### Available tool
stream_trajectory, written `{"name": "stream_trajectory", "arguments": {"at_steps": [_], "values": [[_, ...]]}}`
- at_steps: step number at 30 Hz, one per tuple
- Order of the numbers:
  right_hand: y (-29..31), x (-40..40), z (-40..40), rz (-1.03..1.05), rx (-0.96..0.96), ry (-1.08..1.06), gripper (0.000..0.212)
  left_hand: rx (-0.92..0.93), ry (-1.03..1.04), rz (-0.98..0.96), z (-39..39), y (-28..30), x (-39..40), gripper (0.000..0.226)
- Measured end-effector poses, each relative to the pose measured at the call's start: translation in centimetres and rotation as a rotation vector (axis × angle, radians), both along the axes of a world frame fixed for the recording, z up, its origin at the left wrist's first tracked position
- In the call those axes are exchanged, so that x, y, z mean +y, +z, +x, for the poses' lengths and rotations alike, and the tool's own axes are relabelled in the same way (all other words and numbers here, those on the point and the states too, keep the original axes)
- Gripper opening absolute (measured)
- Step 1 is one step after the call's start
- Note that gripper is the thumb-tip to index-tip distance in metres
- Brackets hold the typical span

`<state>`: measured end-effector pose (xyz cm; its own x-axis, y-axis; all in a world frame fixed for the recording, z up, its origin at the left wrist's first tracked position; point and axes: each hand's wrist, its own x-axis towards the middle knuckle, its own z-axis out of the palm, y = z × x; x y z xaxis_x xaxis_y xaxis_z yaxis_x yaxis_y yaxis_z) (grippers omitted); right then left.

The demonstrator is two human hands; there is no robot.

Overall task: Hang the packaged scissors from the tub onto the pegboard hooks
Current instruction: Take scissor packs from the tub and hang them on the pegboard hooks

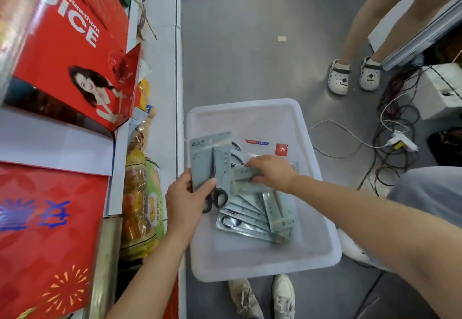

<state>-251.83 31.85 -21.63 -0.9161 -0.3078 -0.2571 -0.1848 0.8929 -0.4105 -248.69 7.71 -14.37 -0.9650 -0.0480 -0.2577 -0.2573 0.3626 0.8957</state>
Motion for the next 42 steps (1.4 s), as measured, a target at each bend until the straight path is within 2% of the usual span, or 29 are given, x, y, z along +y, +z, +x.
{"name": "stream_trajectory", "arguments": {"at_steps": [4,6,9,11,13,15,22,26,29,37,42], "values": [[1.2,-0.8,0.1,-0.272,-0.135,-0.446,0.039,-0.099,0.166,0.162,-0.5,0.6,-0.1,0.022],[2.2,-0.9,0.1,-0.442,-0.194,-0.582,0.034,-0.118,0.229,0.216,-0.1,1.8,-0.2,0.02],[4.2,-1.3,0.3,-0.718,-0.266,-0.736,0.043,-0.093,0.318,0.239,0.8,3.8,-1.1,0.017],[6.1,-1.7,0.5,-0.814,-0.286,-0.775,0.045,-0.077,0.362,0.268,1.6,5.4,-1.6,0.02],[8.7,-2.2,0.8,-0.886,-0.297,-0.783,0.026,-0.054,0.395,0.315,2.5,7.3,-1.7,0.019],[11.5,-2.9,1.2,-0.959,-0.295,-0.767,0.019,-0.016,0.408,0.333,3.5,9.3,-1.5,0.017],[22.1,-5.4,1.1,-1.15,-0.264,-0.655,0.036,0.15,0.518,0.353,5.2,17.7,-1.5,0.014],[28.3,-7.4,1.6,-1.211,-0.262,-0.559,0.03,0.23,0.561,0.398,6.6,22.5,-2.6,0.02],[32.3,-9.2,2.6,-1.233,-0.232,-0.496,0.027,0.293,0.579,0.361,8.0,25.6,-3.8,0.028],[38.9,-13.9,5.8,-1.305,-0.207,-0.358,0.017,0.379,0.729,0.314,12.6,31.5,-7.6,0.012],[42.7,-17.8,7.4,-1.351,-0.238,-0.261,0.017,0.486,0.777,0.292,15.6,35.5,-10.7,0.01]]}}
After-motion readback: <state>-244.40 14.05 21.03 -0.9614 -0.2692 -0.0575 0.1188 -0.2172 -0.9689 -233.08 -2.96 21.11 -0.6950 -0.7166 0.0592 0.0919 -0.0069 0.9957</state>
